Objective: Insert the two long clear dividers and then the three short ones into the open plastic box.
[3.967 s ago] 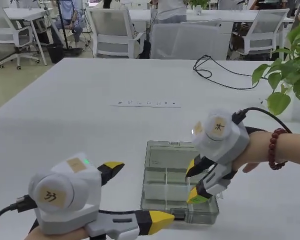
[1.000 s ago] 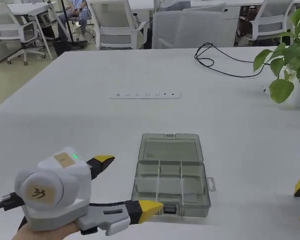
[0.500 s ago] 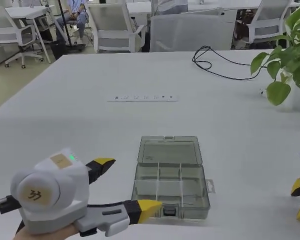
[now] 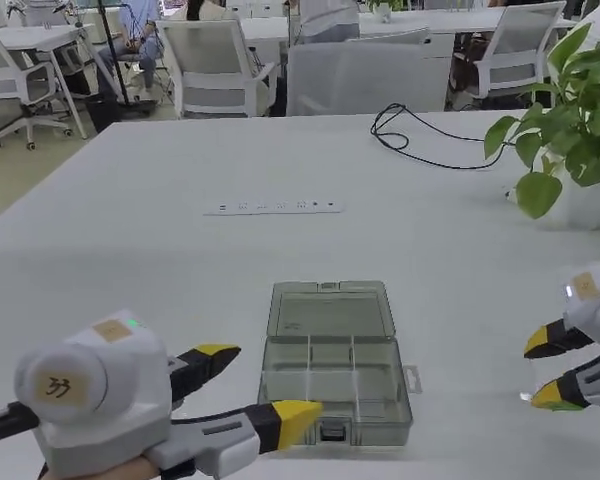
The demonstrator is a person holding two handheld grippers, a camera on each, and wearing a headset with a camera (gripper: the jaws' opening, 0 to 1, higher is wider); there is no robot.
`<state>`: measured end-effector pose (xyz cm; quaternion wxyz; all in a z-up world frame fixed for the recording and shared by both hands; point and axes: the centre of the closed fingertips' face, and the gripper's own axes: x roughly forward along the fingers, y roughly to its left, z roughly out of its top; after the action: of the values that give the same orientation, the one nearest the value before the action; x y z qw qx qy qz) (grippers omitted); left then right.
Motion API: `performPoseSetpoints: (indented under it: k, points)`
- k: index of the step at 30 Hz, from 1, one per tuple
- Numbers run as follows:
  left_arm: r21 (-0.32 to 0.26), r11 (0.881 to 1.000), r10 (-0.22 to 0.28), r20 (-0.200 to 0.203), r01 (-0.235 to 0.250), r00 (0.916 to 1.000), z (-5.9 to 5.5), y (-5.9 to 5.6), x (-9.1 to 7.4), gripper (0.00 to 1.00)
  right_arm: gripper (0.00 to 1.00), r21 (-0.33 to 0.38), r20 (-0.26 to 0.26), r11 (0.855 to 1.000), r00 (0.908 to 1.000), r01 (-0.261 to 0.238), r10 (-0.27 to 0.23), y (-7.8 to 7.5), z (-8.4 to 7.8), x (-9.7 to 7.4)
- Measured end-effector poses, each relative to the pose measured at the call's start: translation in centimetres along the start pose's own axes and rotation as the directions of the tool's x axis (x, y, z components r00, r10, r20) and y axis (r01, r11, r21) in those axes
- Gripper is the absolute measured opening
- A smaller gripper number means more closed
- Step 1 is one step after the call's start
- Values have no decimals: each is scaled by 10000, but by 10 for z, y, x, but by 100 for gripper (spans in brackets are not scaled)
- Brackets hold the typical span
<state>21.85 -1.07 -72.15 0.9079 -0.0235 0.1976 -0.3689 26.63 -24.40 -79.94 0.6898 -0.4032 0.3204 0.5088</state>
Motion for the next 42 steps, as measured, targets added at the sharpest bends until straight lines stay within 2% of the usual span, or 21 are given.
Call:
performPoseSetpoints:
  k: [4,10,19,24,27,30,36,42]
  points:
    - [-398,9989,-236,121,240,9996,2,-2,-1,58,32,-362,579,9992,9982,165,-144,1,27,1]
    - [-661,9966,-479,173,490,9987,3,-8,0,50,32,-892,1317,9955,9911,325,-205,8,70,1]
    - [-1142,9893,-881,246,903,9958,1,-16,3,40,32,-1611,2052,9849,9783,633,-294,15,113,5]
    - [-1392,9844,-1050,252,1075,9942,0,-19,6,36,32,-2085,2382,9736,9703,925,-412,20,135,8]
    - [-1618,9804,-1091,295,1124,9936,0,-19,8,35,32,-2556,2469,9590,9673,1223,-575,22,145,10]
    - [-1840,9760,-1115,360,1163,9931,1,-19,9,33,32,-2595,2726,9571,9605,1288,-553,27,157,11]
    - [-2475,9608,-1158,510,1249,9920,2,-18,12,30,32,-2709,2929,9546,9553,1239,-409,36,171,13]
    - [-2951,9447,-1319,582,1433,9896,2,-21,13,23,32,-2773,3261,9523,9448,1278,-319,46,187,12]
